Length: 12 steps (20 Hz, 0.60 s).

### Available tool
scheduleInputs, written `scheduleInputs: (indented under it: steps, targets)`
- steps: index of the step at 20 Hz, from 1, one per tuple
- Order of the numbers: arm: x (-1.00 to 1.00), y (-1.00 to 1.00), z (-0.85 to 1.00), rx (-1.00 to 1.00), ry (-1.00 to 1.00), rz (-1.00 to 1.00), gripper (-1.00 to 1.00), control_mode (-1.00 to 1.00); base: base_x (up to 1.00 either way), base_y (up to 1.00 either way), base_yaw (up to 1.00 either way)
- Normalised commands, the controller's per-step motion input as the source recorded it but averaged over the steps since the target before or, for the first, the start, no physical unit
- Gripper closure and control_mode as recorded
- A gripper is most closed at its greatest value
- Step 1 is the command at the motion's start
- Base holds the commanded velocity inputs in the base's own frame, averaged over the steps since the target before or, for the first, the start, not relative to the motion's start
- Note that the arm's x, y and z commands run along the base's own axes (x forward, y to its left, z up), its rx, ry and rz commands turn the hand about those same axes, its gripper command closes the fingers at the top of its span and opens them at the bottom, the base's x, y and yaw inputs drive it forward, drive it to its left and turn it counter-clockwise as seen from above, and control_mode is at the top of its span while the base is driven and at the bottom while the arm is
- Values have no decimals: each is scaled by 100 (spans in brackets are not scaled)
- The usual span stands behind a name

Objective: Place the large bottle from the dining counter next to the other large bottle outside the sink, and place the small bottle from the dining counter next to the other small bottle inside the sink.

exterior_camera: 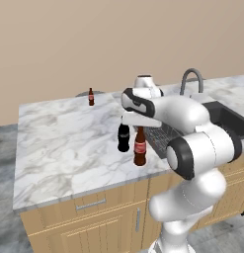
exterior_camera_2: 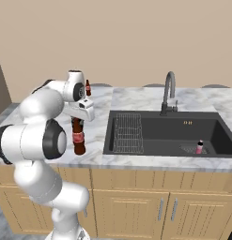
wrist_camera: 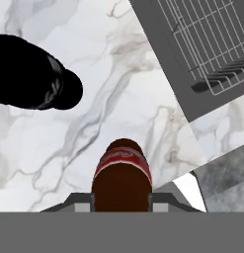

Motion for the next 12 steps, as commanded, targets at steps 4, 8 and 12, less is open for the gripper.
scheduleInputs:
  steps: [4,8,12]
  targets:
    - [18,4,-17,0,0,0,100,-100,0,0,0]
    - [13,0,-23,0,0,0,100,-100,0,0,0]
    - [9,0,-29,0,0,0,100,-100,0,0,0]
